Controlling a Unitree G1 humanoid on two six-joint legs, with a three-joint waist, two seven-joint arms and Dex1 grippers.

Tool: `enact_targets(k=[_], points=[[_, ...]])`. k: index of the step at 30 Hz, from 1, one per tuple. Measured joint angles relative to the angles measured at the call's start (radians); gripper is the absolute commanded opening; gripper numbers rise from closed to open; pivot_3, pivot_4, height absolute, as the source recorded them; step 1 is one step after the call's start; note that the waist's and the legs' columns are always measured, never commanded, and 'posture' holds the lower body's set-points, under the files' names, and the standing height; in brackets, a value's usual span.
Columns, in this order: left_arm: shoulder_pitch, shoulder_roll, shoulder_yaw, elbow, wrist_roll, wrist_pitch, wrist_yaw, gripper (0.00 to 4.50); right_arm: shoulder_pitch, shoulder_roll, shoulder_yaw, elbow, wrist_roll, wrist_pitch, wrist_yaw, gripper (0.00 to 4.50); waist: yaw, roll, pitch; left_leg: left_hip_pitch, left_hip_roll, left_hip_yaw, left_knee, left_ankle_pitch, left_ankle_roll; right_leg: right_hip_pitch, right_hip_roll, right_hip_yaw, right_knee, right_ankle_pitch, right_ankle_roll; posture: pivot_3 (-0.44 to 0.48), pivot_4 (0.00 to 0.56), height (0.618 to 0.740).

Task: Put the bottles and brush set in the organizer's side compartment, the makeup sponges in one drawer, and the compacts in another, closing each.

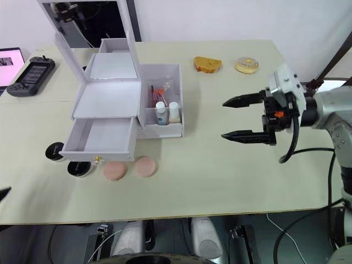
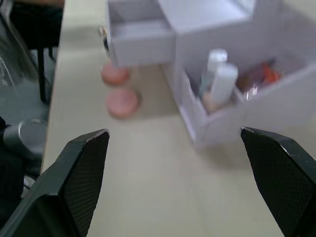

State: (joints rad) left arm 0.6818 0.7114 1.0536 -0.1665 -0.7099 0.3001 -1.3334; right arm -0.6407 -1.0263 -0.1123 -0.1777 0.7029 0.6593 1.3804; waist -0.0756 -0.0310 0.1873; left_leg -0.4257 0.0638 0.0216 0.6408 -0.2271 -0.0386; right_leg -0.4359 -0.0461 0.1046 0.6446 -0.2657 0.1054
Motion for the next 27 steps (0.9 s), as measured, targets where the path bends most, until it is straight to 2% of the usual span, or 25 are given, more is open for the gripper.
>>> enact_targets(k=[3,5,7,11,15,19,23,26,27], points=[[0.063,-0.109,-0.013,-0.167,-0.047,0.016,0.044,4.48,-0.069,0.033,0.043,-0.013,0.015,0.045,-0.012,4.50,0.008,-0.002,-0.001,0.000,0.000,0.001,0.001,0.000,0.000,0.001,-0.002,0.000,-0.002,0.000,0.000,0.000,0.150,0.740],[0.091,-0.191,-0.068,-0.299,-0.064,0.021,0.116,4.48,-0.114,0.051,0.079,-0.012,0.019,0.074,-0.018,4.50,0.007,-0.001,-0.001,0.000,0.000,0.002,0.002,0.000,0.000,0.003,-0.002,0.000,-0.005,0.000,-0.001,0.000,0.150,0.740],[0.114,-0.310,-0.238,-0.469,-0.048,0.025,0.205,4.48,-0.172,0.047,0.110,-0.006,0.024,0.134,-0.018,4.50,0.005,0.003,-0.001,-0.001,-0.001,0.006,0.002,-0.001,-0.001,0.009,-0.005,0.002,-0.011,0.002,-0.003,0.000,0.150,0.740],[0.114,-0.380,-0.496,-0.591,0.081,-0.007,0.312,4.48,-0.217,0.046,0.139,-0.004,0.004,0.147,-0.025,4.50,0.006,-0.003,-0.002,-0.002,-0.001,0.006,0.003,-0.002,-0.001,0.010,-0.003,0.002,-0.012,0.002,-0.003,0.000,0.150,0.740],[0.072,-0.400,-0.710,-0.586,0.229,-0.046,0.401,4.48,-0.221,0.041,0.152,0.001,-0.022,0.168,-0.044,4.50,0.005,-0.002,-0.002,-0.001,-0.001,0.005,0.004,-0.002,-0.001,0.010,-0.001,0.002,-0.011,0.002,-0.003,0.000,0.150,0.740],[0.020,-0.392,-0.817,-0.545,0.303,-0.073,0.462,4.48,-0.221,0.015,0.150,-0.013,-0.035,0.187,-0.065,4.50,0.005,-0.002,-0.002,-0.001,0.000,0.005,0.004,-0.002,-0.001,0.010,-0.001,0.002,-0.010,0.002,-0.003,0.000,0.150,0.740],[-0.116,-0.373,-0.903,-0.467,0.365,-0.067,0.532,4.48,-0.207,-0.025,0.128,-0.067,-0.026,0.226,-0.093,4.50,0.007,-0.001,-0.002,-0.001,0.000,0.004,0.005,-0.002,-0.001,0.010,0.000,0.002,-0.010,0.002,-0.002,0.000,0.150,0.740],[-0.164,-0.354,-0.946,-0.455,0.382,-0.048,0.566,3.69,-0.193,-0.037,0.101,-0.101,-0.010,0.250,-0.118,4.50,0.004,-0.001,-0.002,-0.002,0.000,0.004,0.005,-0.002,-0.001,0.010,0.000,0.002,-0.010,0.003,-0.001,0.000,0.150,0.740],[-0.180,-0.351,-0.959,-0.453,0.388,-0.038,0.584,3.27,-0.186,-0.043,0.089,-0.110,-0.008,0.256,-0.128,4.50,0.006,-0.001,-0.002,-0.002,0.000,0.004,0.005,-0.002,-0.001,0.010,0.000,0.002,-0.010,0.003,0.000,0.000,0.150,0.740]])
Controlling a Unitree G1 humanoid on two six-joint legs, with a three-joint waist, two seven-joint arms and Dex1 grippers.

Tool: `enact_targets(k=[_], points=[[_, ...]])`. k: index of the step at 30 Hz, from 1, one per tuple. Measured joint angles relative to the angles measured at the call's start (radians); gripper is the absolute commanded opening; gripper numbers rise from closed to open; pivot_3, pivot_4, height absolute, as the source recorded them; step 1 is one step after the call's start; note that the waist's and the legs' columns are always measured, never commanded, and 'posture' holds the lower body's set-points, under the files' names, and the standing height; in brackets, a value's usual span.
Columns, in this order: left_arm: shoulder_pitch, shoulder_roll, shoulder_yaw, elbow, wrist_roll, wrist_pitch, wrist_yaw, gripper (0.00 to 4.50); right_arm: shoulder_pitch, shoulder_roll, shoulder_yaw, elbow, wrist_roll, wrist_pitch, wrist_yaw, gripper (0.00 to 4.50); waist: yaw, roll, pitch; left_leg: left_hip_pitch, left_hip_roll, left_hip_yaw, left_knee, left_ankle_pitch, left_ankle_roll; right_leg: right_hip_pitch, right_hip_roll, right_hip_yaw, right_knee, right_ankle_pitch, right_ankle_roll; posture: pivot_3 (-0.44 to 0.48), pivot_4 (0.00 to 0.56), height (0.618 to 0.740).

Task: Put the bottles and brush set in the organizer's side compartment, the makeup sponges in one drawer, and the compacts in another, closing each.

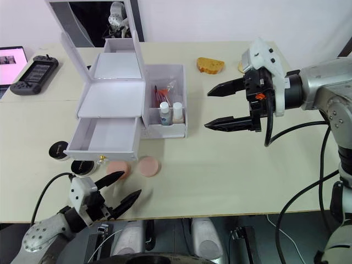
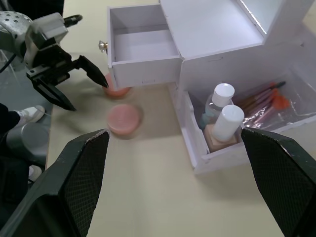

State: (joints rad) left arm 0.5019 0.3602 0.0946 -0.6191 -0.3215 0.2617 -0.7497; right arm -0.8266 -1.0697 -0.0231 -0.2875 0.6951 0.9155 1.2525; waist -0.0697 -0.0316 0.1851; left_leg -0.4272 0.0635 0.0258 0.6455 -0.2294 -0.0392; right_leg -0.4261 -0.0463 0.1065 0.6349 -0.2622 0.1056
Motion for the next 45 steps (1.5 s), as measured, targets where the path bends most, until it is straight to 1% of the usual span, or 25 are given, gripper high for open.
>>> enact_targets(k=[5,11,14,15,16,26,37,45], points=[[-0.035,0.031,-0.048,0.019,0.014,0.043,0.045,3.27,0.037,-0.016,-0.044,-0.044,0.031,0.032,-0.032,4.50,-0.001,0.000,0.000,0.000,0.000,0.000,0.000,0.000,0.000,0.000,0.001,0.000,0.001,0.000,0.001,0.000,0.150,0.740],[-0.086,0.045,-0.070,0.038,0.036,0.058,0.089,3.27,0.047,-0.029,-0.074,-0.072,0.057,0.051,-0.060,4.50,0.001,0.000,0.000,0.000,0.000,0.000,0.000,0.000,0.000,0.000,0.000,0.000,0.001,0.000,0.001,0.000,0.150,0.740],[-0.123,0.045,-0.085,0.037,0.038,0.083,0.122,3.99,0.053,-0.032,-0.079,-0.076,0.066,0.053,-0.072,4.50,0.001,0.000,0.000,0.000,0.000,0.000,0.000,0.000,0.000,0.000,0.000,0.000,0.001,0.001,0.001,0.000,0.150,0.740],[-0.135,0.045,-0.091,0.035,0.038,0.095,0.132,4.38,0.054,-0.033,-0.079,-0.077,0.068,0.054,-0.074,4.50,0.001,0.000,0.000,0.000,0.000,0.000,0.000,0.000,0.000,0.000,0.001,0.000,0.001,0.001,0.001,0.000,0.150,0.740],[-0.150,0.046,-0.102,0.033,0.040,0.106,0.144,4.46,0.054,-0.036,-0.079,-0.077,0.071,0.055,-0.077,4.50,0.002,0.000,0.000,0.000,0.000,0.000,0.000,0.000,0.000,0.000,0.001,0.000,0.001,0.001,0.001,0.000,0.150,0.740],[-0.277,0.073,-0.190,0.012,0.089,0.202,0.207,4.46,0.054,-0.045,-0.080,-0.083,0.091,0.062,-0.098,4.50,0.003,0.000,0.000,0.000,0.000,-0.001,0.000,0.000,0.000,0.000,0.001,0.000,0.001,0.001,0.003,0.000,0.150,0.740],[-0.275,0.108,-0.227,0.017,0.114,0.201,0.210,4.46,0.053,-0.050,-0.081,-0.085,0.111,0.081,-0.129,4.50,0.003,0.000,0.000,0.000,0.000,-0.001,0.000,0.000,0.000,0.000,0.001,0.000,0.001,0.001,0.003,0.000,0.150,0.740],[-0.287,0.088,-0.241,0.062,0.139,0.158,0.233,4.46,0.038,-0.050,-0.081,-0.085,0.113,0.081,-0.148,4.50,0.003,0.001,-0.001,0.000,0.000,-0.001,0.000,0.000,0.000,0.000,0.001,0.000,0.001,0.001,0.003,0.000,0.150,0.740]])
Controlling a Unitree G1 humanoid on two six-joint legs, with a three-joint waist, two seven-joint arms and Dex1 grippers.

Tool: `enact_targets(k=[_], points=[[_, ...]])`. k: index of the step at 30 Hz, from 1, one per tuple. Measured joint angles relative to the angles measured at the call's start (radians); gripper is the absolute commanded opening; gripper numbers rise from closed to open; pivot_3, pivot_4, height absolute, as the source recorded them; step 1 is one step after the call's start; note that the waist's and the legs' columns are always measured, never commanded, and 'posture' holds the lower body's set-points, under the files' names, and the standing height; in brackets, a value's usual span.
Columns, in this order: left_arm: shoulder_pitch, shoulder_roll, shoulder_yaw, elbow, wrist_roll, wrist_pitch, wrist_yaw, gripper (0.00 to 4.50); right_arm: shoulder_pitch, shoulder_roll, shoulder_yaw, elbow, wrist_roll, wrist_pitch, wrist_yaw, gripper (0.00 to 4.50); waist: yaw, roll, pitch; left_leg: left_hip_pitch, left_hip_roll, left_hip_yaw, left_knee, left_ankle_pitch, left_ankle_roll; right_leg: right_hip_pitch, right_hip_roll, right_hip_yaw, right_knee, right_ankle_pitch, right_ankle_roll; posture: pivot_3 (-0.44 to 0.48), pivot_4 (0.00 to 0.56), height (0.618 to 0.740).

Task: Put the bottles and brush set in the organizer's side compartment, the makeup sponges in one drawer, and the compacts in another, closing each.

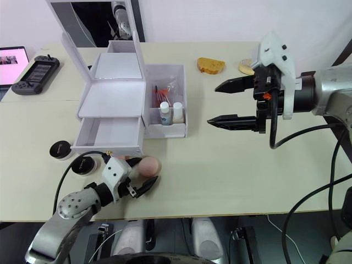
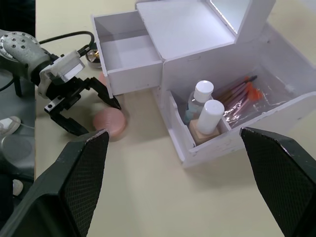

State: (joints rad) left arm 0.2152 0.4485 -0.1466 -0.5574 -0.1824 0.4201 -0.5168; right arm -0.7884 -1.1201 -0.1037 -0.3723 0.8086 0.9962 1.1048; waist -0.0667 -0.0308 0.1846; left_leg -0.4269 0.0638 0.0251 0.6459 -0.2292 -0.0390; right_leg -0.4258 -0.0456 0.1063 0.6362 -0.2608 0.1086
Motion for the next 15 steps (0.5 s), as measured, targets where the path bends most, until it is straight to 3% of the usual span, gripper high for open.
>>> enact_targets(k=[3,6,8,15], points=[[-0.004,-0.006,-0.010,0.007,0.014,-0.011,0.010,4.46,-0.009,0.000,0.000,0.001,0.000,0.000,0.000,4.50,0.001,0.000,0.000,0.000,0.000,0.000,0.000,0.000,0.000,0.000,0.000,0.000,0.000,0.000,0.000,0.000,0.150,0.740],[-0.004,-0.008,-0.018,0.007,0.025,-0.015,0.019,3.64,-0.015,-0.003,0.000,0.002,0.000,-0.002,0.002,4.50,0.001,0.000,0.000,0.000,0.000,0.000,0.000,0.000,0.000,0.000,0.000,0.000,0.000,0.000,0.000,0.000,0.150,0.740],[-0.004,-0.008,-0.018,0.006,0.028,-0.016,0.022,2.69,-0.014,-0.006,0.000,0.003,-0.001,-0.004,0.005,4.50,0.001,0.000,0.000,0.000,0.000,0.000,0.000,0.000,0.000,0.000,0.000,0.000,0.000,0.000,0.000,0.000,0.150,0.740],[0.059,0.013,0.019,-0.027,0.004,-0.018,0.008,2.67,0.004,-0.007,0.000,0.004,0.000,-0.024,0.035,4.50,-0.003,0.000,0.000,0.000,0.000,0.000,0.000,0.000,0.000,0.000,0.000,0.000,0.000,0.000,0.000,0.000,0.150,0.740]])
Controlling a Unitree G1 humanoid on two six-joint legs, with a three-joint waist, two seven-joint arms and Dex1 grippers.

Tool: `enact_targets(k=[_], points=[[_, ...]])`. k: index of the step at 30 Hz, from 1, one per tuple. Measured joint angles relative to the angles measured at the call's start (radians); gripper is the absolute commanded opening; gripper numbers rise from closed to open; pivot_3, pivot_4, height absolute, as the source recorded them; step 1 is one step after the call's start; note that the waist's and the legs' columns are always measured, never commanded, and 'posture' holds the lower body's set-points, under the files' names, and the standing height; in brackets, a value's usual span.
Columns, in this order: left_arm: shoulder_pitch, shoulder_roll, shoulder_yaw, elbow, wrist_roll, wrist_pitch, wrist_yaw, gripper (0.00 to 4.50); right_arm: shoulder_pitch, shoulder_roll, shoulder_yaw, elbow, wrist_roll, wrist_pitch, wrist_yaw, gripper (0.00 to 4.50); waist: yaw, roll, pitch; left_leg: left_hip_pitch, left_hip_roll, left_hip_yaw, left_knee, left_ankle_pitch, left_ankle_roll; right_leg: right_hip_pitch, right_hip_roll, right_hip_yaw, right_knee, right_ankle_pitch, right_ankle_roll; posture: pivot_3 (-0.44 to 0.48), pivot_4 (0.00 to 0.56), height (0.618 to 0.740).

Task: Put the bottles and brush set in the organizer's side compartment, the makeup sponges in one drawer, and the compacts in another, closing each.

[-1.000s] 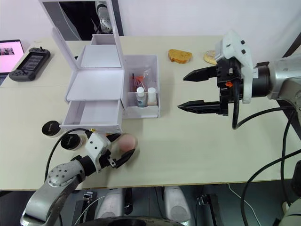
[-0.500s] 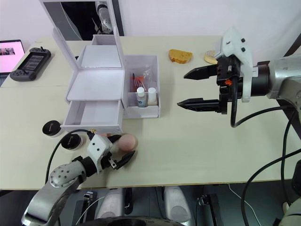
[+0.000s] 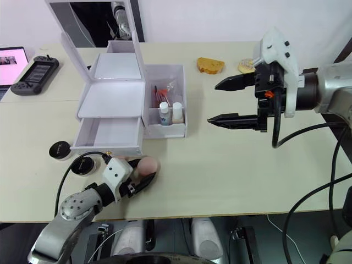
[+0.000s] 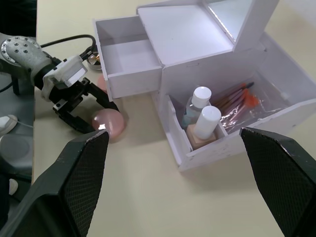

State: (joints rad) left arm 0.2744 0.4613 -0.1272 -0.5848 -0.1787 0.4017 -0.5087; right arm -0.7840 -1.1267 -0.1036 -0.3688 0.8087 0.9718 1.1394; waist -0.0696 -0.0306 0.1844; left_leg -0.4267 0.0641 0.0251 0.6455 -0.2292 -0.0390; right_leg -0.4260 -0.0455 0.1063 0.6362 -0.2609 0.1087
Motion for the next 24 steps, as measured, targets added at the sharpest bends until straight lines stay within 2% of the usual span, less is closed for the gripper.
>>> enact_targets(k=[7,11,14,24], points=[[0.248,0.076,0.152,-0.103,-0.128,-0.053,-0.121,2.67,0.026,0.019,0.024,0.023,-0.014,-0.071,0.063,4.50,-0.001,0.000,0.000,0.000,0.001,0.001,0.000,0.000,0.000,0.000,0.000,0.000,0.000,0.000,0.000,0.000,0.150,0.740],[0.435,0.079,0.274,-0.147,-0.184,-0.154,-0.189,2.67,-0.007,0.088,0.094,0.084,-0.056,-0.141,0.104,4.50,-0.003,0.000,0.000,0.000,0.001,0.001,0.000,0.000,0.000,-0.001,-0.001,0.000,-0.001,0.000,0.000,0.000,0.150,0.740],[0.472,0.054,0.342,-0.145,-0.187,-0.200,-0.184,2.67,-0.035,0.136,0.142,0.136,-0.092,-0.186,0.128,4.50,0.002,0.001,0.000,0.000,0.001,0.001,0.001,0.000,0.000,-0.003,-0.001,0.000,-0.001,0.000,-0.001,0.000,0.150,0.740],[0.541,-0.011,0.397,-0.072,-0.121,-0.334,-0.148,2.67,-0.090,0.216,0.200,0.218,-0.172,-0.258,0.171,4.50,-0.001,0.001,0.000,-0.001,0.001,0.001,0.000,0.000,0.000,-0.001,-0.001,0.000,-0.004,0.000,-0.001,0.000,0.150,0.740]])
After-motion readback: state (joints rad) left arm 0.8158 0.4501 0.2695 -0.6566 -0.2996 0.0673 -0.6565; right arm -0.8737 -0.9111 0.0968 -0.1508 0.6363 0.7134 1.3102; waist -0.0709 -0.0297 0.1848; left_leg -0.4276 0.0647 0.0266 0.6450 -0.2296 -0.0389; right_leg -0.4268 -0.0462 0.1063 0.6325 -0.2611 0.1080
